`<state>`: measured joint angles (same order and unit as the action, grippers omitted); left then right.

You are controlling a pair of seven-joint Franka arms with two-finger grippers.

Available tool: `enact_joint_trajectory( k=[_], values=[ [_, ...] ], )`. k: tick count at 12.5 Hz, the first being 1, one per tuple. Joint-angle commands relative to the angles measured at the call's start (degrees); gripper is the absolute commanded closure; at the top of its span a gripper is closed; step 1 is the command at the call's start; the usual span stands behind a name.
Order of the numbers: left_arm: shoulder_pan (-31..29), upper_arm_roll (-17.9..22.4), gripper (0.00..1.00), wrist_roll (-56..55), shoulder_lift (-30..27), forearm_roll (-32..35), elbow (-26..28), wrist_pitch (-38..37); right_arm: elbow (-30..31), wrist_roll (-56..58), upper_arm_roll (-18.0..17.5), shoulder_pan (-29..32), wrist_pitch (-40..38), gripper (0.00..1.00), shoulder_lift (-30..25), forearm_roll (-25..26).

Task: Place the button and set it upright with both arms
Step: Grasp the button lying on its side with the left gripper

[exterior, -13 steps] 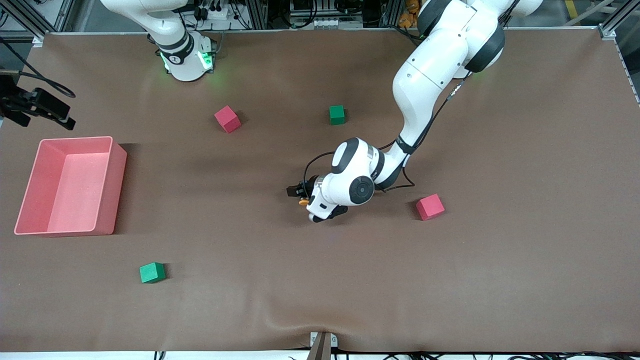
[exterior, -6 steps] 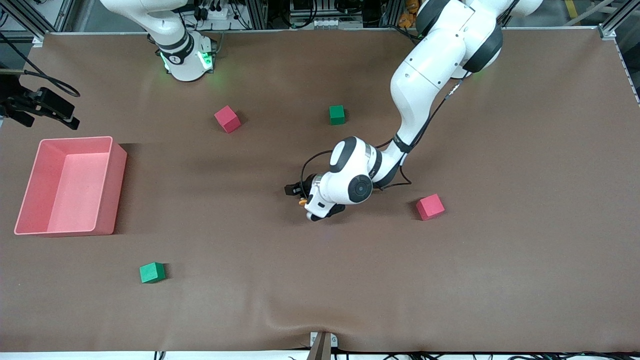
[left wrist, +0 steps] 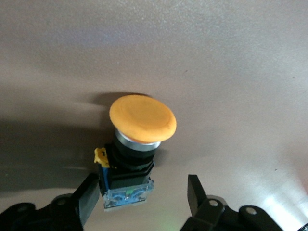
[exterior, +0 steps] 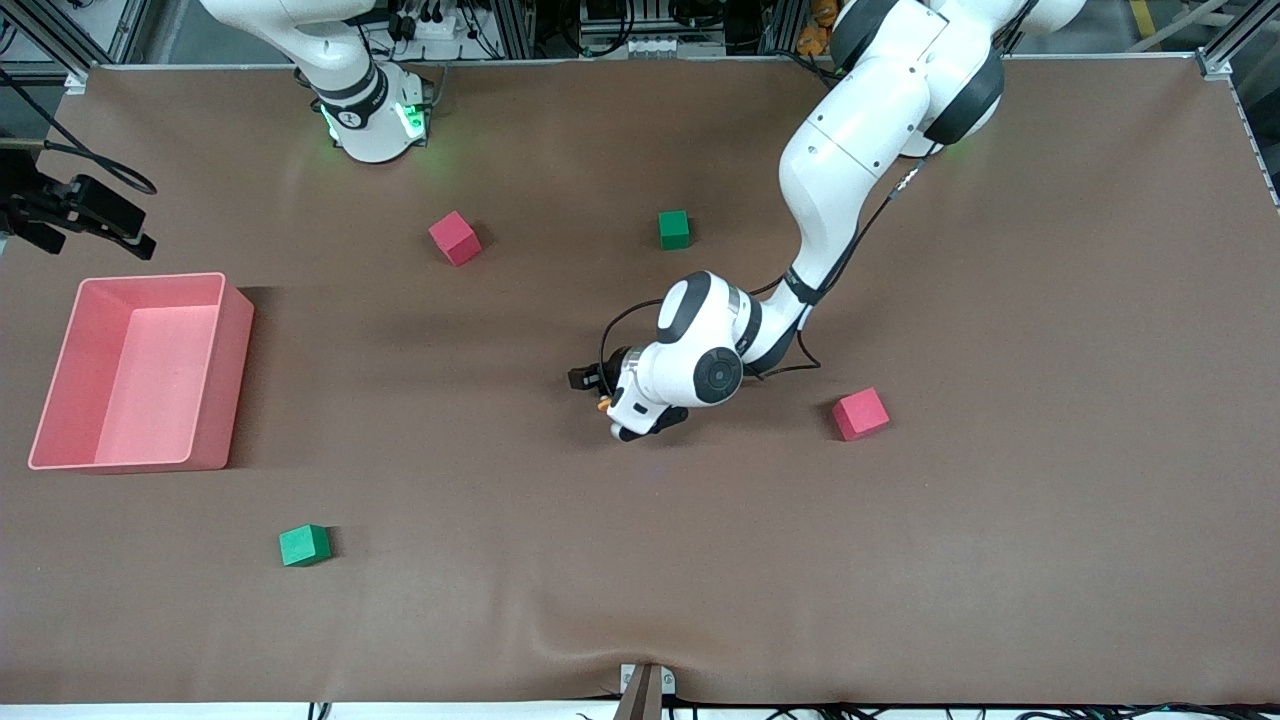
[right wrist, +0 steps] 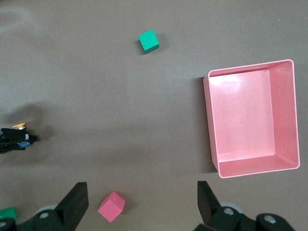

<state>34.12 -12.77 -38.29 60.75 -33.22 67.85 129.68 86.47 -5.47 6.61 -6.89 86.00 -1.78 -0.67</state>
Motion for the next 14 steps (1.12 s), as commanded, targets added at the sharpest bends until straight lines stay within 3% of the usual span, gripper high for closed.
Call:
enact_joint_trajectory(
  k=[1, 3, 11, 14],
  values=[
    [1.1, 0.2, 0.21, 0.6, 1.9, -1.3, -1.8, 2.1, -0.7, 0.7, -0.1, 0.3, -0.4, 0.00, 0.3, 0.7],
    [0.9, 0.2, 0.28, 0.7, 1.9, -1.4, -1.8, 2.1, -0.7, 0.7, 0.0, 0.4, -0.7, 0.00, 0.3, 0.8],
    [-0.1, 0.5, 0.33, 0.9, 2.1, -1.3, -1.8, 2.4, -0.8, 0.7, -0.2, 0.6, -0.7, 0.00, 0.3, 0.8],
    [-0.2, 0.8, 0.42, 0.9, 2.1, -1.4, -1.8, 2.4, -0.8, 0.6, -6.9, 7.6, -0.8, 0.00, 0.2, 0.7]
  ],
)
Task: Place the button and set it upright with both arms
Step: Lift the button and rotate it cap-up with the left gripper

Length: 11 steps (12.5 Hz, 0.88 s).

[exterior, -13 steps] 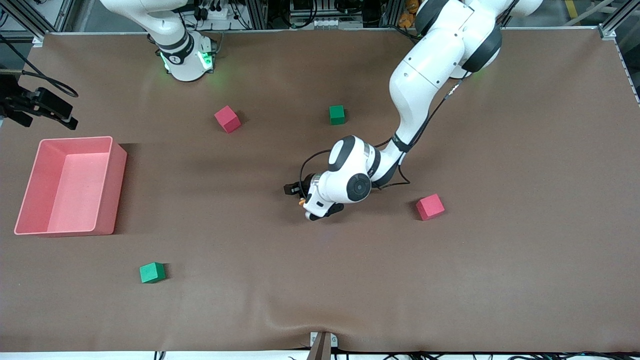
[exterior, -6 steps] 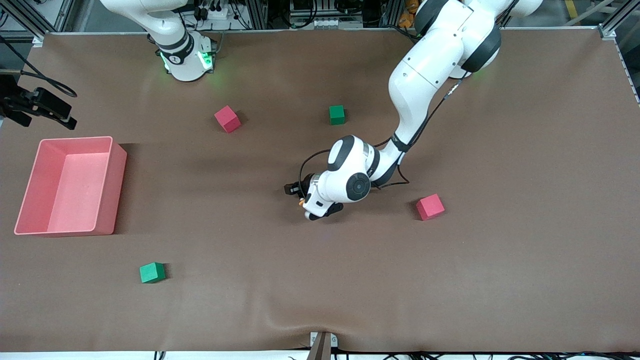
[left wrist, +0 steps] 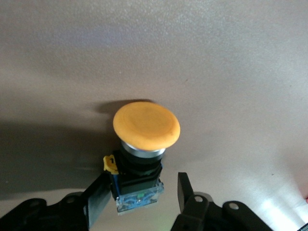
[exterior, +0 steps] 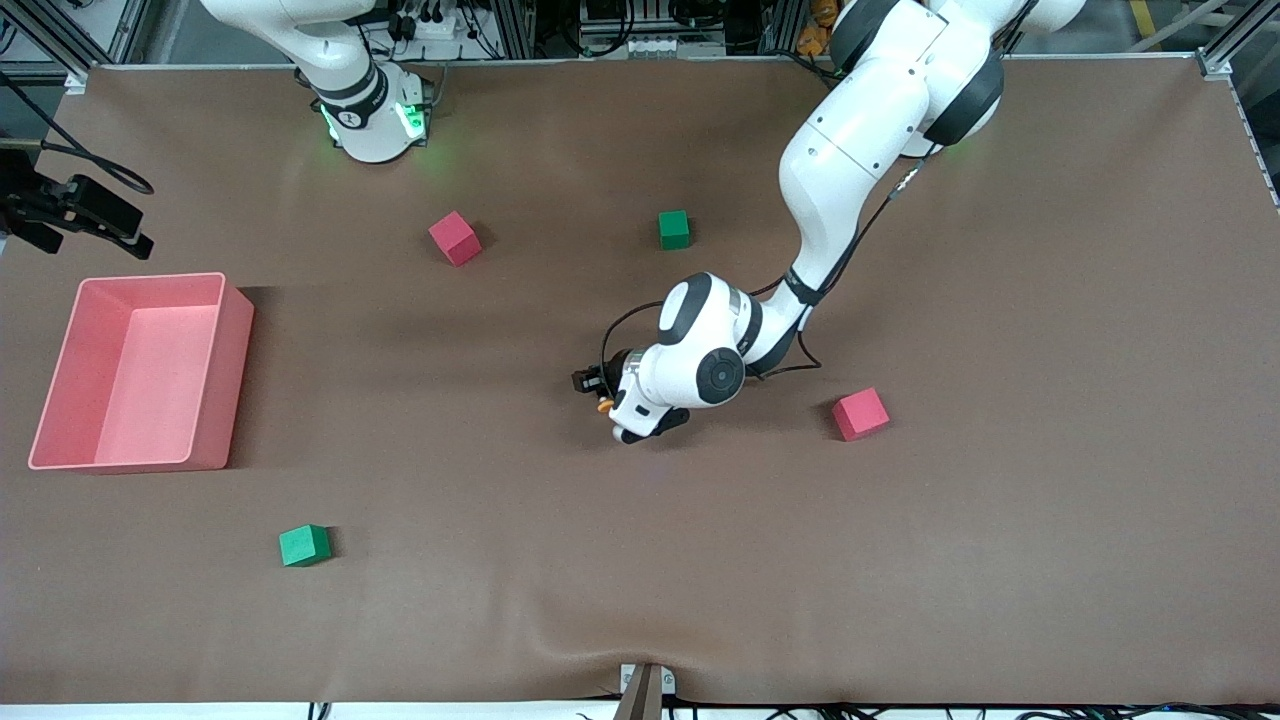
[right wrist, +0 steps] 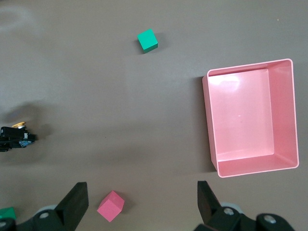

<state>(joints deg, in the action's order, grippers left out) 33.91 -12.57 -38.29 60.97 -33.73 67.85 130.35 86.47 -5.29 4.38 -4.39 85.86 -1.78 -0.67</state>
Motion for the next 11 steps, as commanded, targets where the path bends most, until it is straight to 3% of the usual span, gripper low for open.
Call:
enact_joint_trajectory(
  k=[1, 2, 7, 8, 11],
  values=[
    [-0.2, 0.7, 0.45, 0.9, 1.9, -0.8, -1.8, 1.8, -0.8, 0.5, -7.3, 7.7, -0.7, 0.00, 0.2, 0.7],
    [-0.3, 0.7, 0.49, 0.9, 2.1, -0.9, -1.6, 1.8, -0.8, 0.5, -9.1, 9.3, -0.7, 0.00, 0.2, 0.7],
    [-1.2, 0.8, 0.82, 0.8, 1.1, -0.8, -1.3, 1.8, -0.8, 0.4, -8.8, 9.1, -0.3, 0.00, 0.2, 0.6],
    [-1.3, 0.8, 0.87, 0.8, -0.2, -0.8, -1.2, 1.8, -0.8, 0.4, -8.2, 9.0, -0.2, 0.00, 0.3, 0.1],
    [-1.4, 1.1, 0.91, 0.8, -5.7, 1.0, -0.4, 1.5, -0.9, 0.5, -3.3, 6.4, -0.4, 0.00, 0.4, -1.0]
  ],
)
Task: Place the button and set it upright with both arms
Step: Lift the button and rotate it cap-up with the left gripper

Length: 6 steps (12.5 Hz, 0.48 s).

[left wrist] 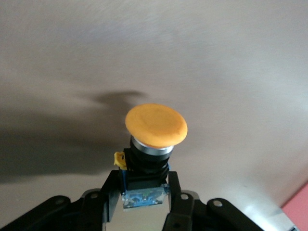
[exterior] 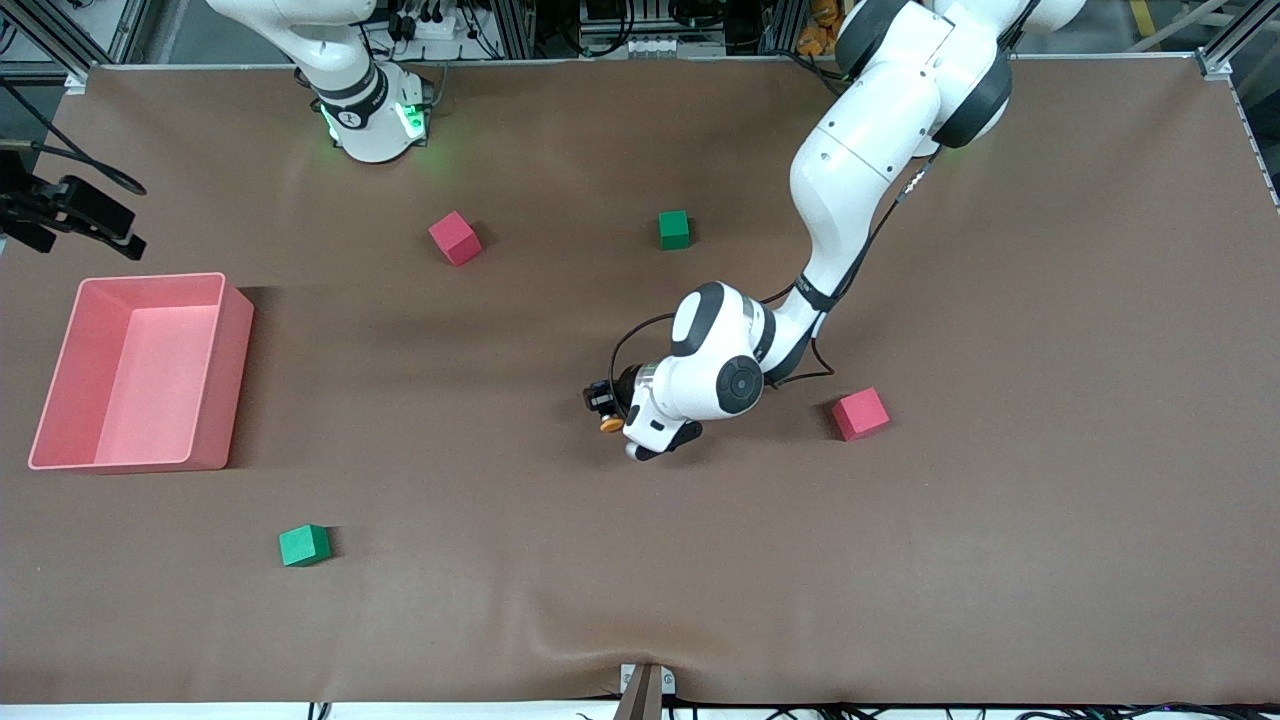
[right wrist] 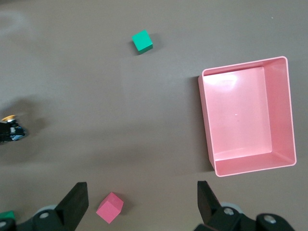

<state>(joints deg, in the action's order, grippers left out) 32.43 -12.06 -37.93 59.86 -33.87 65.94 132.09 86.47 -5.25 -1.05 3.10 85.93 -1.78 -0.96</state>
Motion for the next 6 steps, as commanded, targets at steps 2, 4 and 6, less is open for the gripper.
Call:
enact_joint_trajectory(
  k=[2, 4, 6],
  values=[
    [0.0, 1.5, 0.98, 0.1, -8.1, 7.5, 2.4, -0.5, -0.9, 0.4, 2.1, -1.1, -0.4, 0.00, 0.4, -0.7],
    [0.7, 1.8, 0.99, -2.3, -10.6, 15.1, 3.4, -0.5, -0.9, 0.4, 1.9, -1.1, -0.5, 0.00, 0.4, -0.7],
    [1.8, 1.8, 0.97, -7.6, -11.4, 26.3, 3.3, -0.5, -0.9, 0.4, 1.9, -1.1, -0.4, 0.00, 0.4, -0.7]
  ],
)
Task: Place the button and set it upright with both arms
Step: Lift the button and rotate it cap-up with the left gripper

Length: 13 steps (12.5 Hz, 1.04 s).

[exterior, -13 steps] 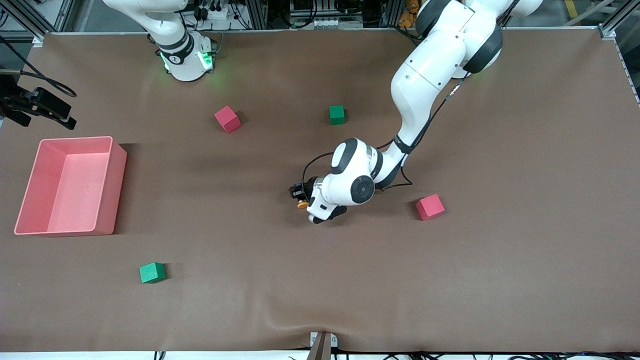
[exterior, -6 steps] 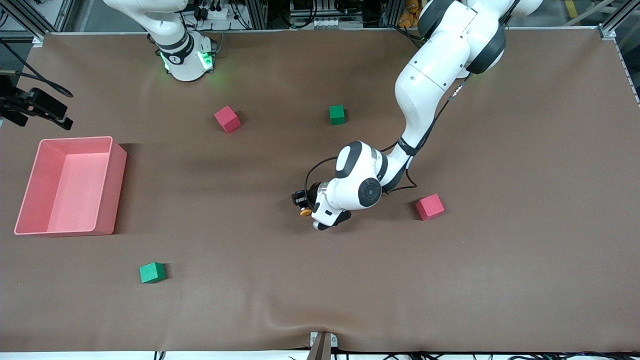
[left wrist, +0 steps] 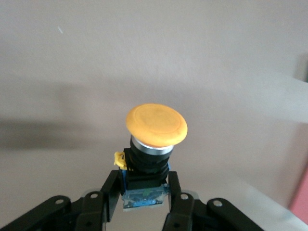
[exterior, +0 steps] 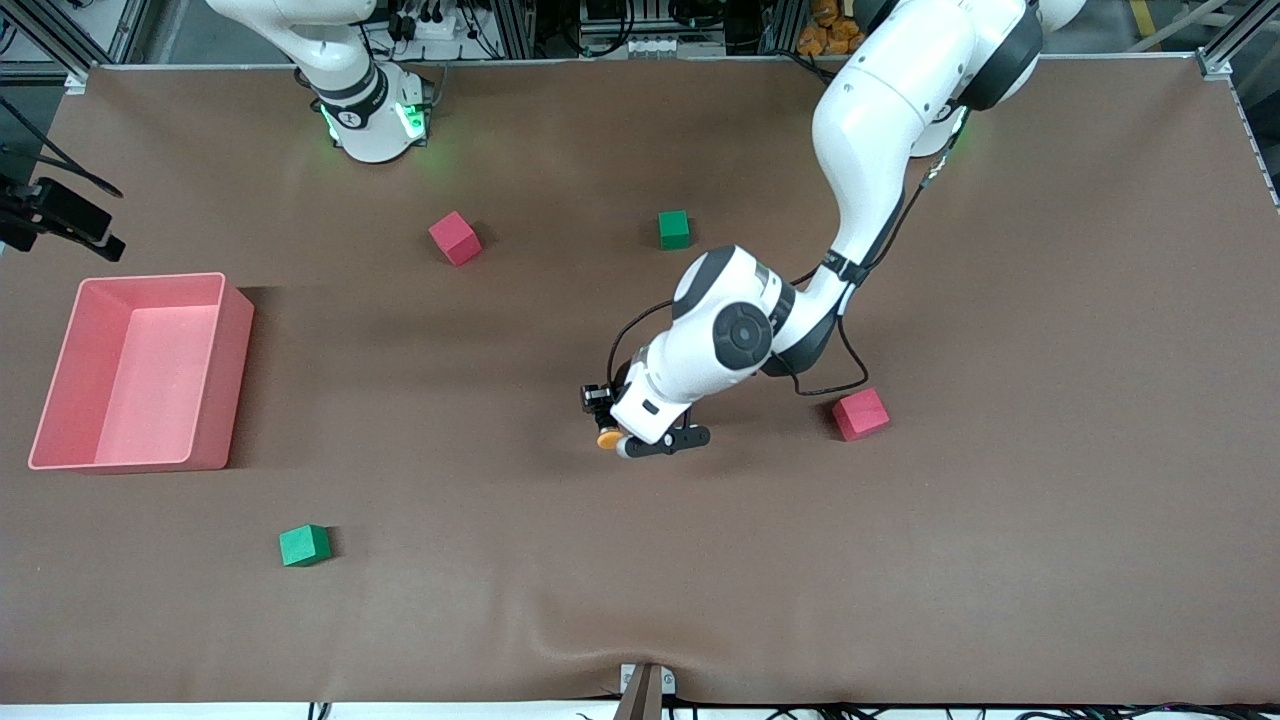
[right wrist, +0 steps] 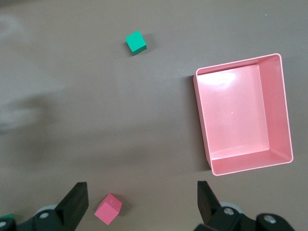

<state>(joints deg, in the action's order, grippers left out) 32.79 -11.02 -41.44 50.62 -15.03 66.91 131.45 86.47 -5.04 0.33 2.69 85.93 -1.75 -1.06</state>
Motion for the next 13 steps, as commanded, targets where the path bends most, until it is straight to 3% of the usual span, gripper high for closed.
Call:
enact_joint_trajectory(
  k=[1, 4, 9, 12, 13],
  values=[
    [2.2, 0.7, 0.97, -7.9, -2.4, 13.0, 2.3, 0.2, -0.9, 0.2, 0.5, -0.8, -0.3, 0.00, 0.3, -0.6],
    [5.1, 0.7, 0.96, -20.9, -1.6, 25.9, 2.4, 3.0, -0.9, 0.1, 0.4, -1.6, -0.2, 0.00, 0.3, -0.5],
    [10.4, 1.0, 0.96, -57.6, 2.3, 55.8, 2.9, 8.7, -0.9, 0.1, 0.5, -1.6, -0.1, 0.00, 0.3, -0.6],
    [13.0, 1.2, 0.96, -67.1, 5.2, 63.9, 3.2, 8.7, -0.9, 0.1, 0.5, -1.6, -0.1, 0.00, 0.3, -0.7],
    [14.5, 2.9, 0.96, -70.7, 6.5, 67.1, 3.2, 8.7, -0.8, 0.1, 0.5, -1.6, 0.1, 0.00, 0.3, -1.0]
  ],
)
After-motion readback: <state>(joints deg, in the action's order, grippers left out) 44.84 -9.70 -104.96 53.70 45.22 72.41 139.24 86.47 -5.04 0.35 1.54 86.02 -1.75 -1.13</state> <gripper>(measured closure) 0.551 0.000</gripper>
